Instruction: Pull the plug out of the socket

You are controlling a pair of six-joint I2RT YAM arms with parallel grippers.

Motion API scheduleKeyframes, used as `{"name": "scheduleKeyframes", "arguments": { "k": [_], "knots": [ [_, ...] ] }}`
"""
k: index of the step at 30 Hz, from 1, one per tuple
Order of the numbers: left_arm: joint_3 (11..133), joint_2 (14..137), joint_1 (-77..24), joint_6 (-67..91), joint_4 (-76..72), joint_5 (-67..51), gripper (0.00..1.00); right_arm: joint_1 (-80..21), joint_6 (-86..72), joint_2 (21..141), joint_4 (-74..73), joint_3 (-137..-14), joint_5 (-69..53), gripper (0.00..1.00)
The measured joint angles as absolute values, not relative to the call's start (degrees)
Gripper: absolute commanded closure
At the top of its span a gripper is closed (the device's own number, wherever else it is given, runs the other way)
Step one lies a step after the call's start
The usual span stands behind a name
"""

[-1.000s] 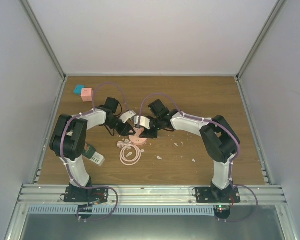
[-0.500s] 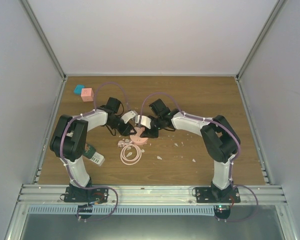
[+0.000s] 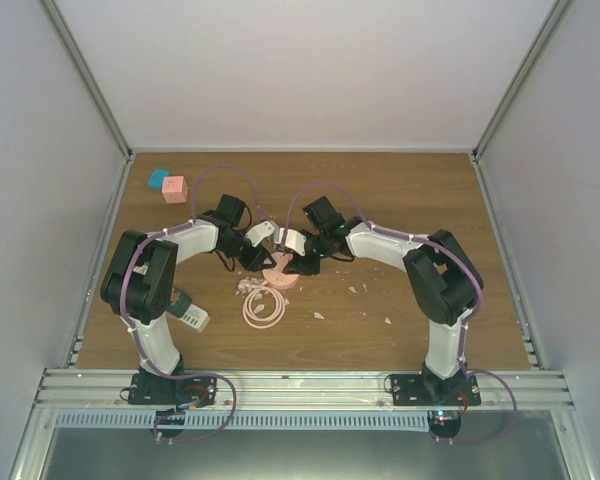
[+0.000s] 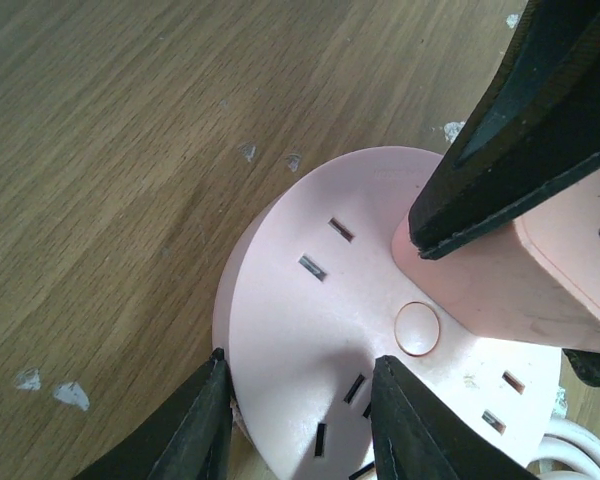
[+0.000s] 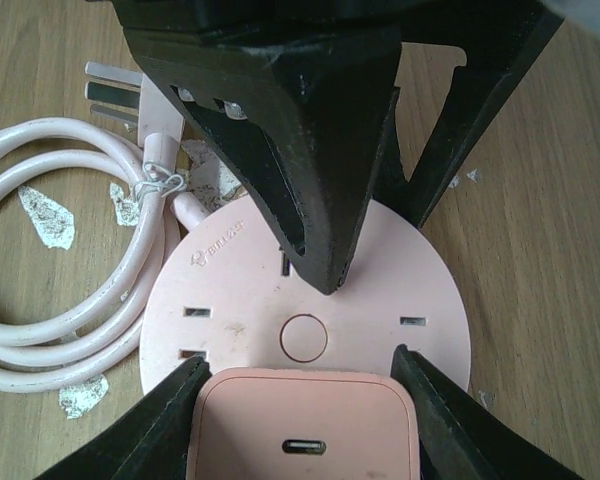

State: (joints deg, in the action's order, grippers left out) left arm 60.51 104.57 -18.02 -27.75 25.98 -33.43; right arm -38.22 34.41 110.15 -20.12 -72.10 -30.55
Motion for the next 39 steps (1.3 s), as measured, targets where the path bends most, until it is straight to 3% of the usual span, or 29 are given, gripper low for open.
{"name": "scheduleKeyframes", "arguments": {
  "k": [22,39],
  "knots": [
    [60.69,104.86,-19.25,-27.83,24.8,-33.41,0.64,-40.45,34.98,105.71,-16.36,-66.85,-23.7,0.73],
    [60.86,105.12,-19.86,-27.57,24.16,-33.78,0.64,-36.12,29.5,108.71,-21.87,-71.09,-32.34,0.74]
  ]
}}
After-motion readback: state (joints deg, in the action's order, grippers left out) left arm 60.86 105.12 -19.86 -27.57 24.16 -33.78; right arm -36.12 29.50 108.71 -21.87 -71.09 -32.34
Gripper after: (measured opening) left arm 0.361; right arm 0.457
